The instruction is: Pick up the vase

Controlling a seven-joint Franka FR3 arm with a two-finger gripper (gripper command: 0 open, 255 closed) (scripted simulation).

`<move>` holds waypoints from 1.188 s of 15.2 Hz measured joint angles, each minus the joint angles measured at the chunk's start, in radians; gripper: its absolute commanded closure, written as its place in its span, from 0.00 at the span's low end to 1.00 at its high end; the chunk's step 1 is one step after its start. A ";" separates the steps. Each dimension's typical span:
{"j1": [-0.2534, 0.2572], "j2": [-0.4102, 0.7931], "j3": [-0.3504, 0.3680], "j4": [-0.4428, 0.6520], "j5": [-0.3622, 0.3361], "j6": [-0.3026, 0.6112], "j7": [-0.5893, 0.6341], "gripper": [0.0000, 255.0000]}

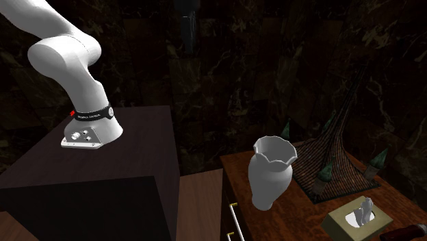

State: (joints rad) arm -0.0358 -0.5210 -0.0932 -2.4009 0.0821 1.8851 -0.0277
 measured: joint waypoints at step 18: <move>-0.087 0.696 -0.203 0.421 0.203 0.134 -0.364 0.00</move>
State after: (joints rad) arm -0.1231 0.1749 -0.2963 -1.9800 0.2851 2.0193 -0.3913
